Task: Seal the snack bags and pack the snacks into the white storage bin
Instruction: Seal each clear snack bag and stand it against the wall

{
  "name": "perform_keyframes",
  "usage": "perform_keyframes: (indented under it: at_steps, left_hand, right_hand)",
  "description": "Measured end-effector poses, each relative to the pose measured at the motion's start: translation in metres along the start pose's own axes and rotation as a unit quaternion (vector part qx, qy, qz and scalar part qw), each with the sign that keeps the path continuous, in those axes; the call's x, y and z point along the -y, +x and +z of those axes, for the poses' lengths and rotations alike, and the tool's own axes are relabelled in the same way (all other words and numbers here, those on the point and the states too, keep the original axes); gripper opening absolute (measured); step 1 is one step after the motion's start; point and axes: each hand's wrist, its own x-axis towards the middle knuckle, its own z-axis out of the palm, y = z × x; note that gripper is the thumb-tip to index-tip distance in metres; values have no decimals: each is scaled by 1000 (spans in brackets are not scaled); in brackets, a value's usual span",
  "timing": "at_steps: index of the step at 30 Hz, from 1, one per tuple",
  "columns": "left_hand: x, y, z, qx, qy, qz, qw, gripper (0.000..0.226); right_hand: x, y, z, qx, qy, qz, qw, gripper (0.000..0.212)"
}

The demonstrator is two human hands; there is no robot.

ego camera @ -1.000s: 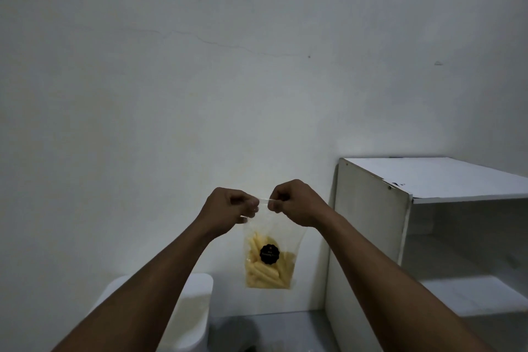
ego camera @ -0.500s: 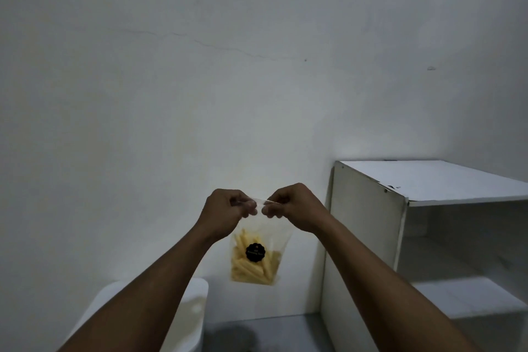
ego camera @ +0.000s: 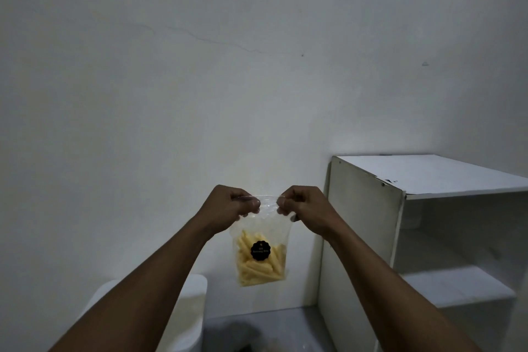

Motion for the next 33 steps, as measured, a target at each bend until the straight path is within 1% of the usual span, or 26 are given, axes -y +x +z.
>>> perform_keyframes:
  at_steps: [3, 6, 10, 12, 15, 18, 21, 23, 26, 30, 33]
  left_hand:
    - [0, 1, 1, -19, 30, 15, 999, 10]
    - [2, 1, 1, -20, 30, 17, 999, 10]
    - [1, 1, 1, 13, 40, 12, 999, 8]
    - [-2, 2, 0, 29, 48, 6, 998, 7]
    - [-5, 5, -1, 13, 70, 16, 997, 10]
    - [-4, 8, 0, -8, 87, 16, 996, 12]
    - [-2, 8, 3, 6, 78, 13, 997, 12]
    - [-2, 8, 5, 15, 49, 12, 999, 12]
    - [-1, 8, 1, 7, -4, -4, 1000, 14]
    - [2, 12, 1, -25, 23, 21, 999, 10]
    - [0, 14, 6, -32, 31, 31, 999, 9]
  right_hand:
    - [-1, -2, 3, 8, 9, 6, 1000, 8]
    - [-2, -4, 5, 13, 15, 11, 1000, 6]
    - [-3, -2, 1, 8, -16, -3, 1000, 9]
    - [-3, -3, 0, 8, -12, -9, 1000, 11]
    - [-3, -4, 1, 4, 25, -7, 1000, 12]
    - [-8, -5, -1, 6, 81, 25, 996, 11]
    - [-12, -5, -5, 2, 83, 24, 996, 6]
    - [-13, -4, -7, -9, 78, 18, 997, 9]
    - [-16, -5, -13, -22, 76, 16, 997, 10]
    - [-19, -6, -16, 4, 84, 32, 996, 9]
    - [-17, -4, -15, 25, 36, 34, 998, 13]
